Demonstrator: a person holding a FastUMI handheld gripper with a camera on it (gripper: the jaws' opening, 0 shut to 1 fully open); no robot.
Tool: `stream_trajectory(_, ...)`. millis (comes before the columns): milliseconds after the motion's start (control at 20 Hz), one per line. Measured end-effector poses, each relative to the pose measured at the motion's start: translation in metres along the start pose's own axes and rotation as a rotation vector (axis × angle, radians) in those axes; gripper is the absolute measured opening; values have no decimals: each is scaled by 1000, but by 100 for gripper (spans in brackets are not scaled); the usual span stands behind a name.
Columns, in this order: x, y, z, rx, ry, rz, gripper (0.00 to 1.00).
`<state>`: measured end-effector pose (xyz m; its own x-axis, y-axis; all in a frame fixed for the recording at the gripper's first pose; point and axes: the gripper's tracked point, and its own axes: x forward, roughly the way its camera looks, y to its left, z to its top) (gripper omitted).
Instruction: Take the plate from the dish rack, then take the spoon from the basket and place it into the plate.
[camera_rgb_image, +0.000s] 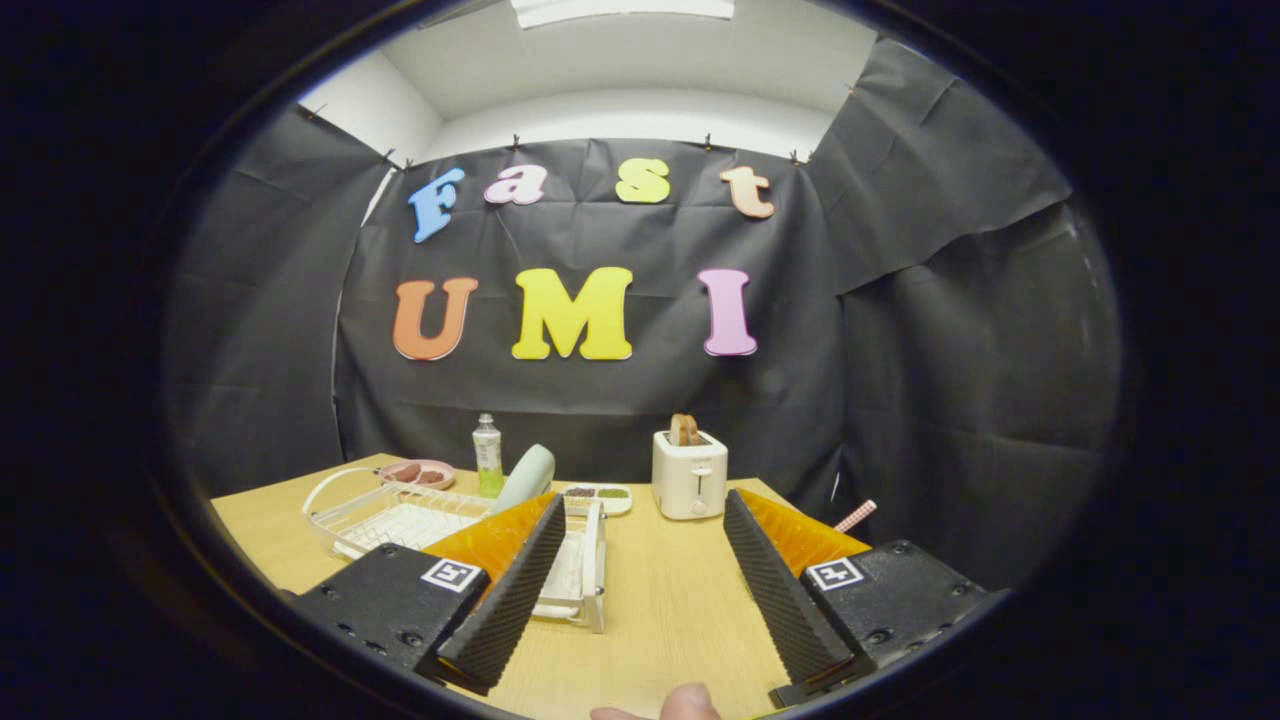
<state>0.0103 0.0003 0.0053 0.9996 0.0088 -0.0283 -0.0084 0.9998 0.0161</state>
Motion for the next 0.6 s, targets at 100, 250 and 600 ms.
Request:
stream_trajectory(100,5,6,7,7,21,32,100)
stream_trajectory(250,22,16,22,8,79,92,100)
stream_trajectory(600,73,67,48,-22,309,265,100)
